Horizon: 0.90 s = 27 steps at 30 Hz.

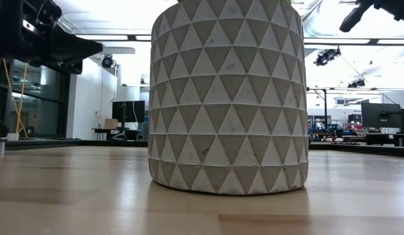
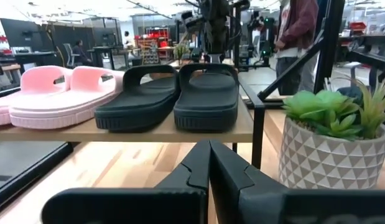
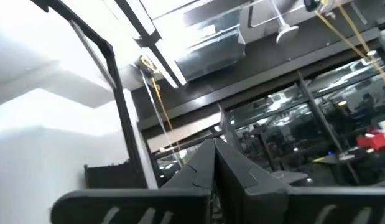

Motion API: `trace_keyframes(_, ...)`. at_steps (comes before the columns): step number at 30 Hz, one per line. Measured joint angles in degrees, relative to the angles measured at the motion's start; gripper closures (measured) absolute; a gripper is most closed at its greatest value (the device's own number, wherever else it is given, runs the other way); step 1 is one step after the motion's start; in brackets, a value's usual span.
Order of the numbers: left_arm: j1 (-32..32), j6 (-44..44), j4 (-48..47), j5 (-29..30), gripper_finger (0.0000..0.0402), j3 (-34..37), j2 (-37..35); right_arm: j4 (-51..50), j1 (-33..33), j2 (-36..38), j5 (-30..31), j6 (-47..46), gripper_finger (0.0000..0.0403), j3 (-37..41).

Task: Pick and place slides into the shelf
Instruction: Return to Home Position

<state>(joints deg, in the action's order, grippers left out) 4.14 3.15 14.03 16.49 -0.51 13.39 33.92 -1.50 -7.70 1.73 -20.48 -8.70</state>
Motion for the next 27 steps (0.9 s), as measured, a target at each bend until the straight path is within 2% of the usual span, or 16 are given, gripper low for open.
trace_keyframes(6, 0.00, -0.02, -1.84, -0.31, 0.0401, 0.00, 0.00, 2.27, 0.00, -0.05, 0.30, 0.01, 0.0403, 3.22)
trace_keyframes(14, 0.00, -0.04, -2.74, -0.37, 0.0401, 0.00, 0.00, -5.60, 0.00, -0.06, -1.17, -0.41, 0.0403, 4.06)
trace_keyframes(27, 0.00, -0.19, -3.99, -0.46, 0.0401, 0.00, 0.00, -7.28, 0.00, -0.07, 1.63, 1.33, 0.0403, 4.06)
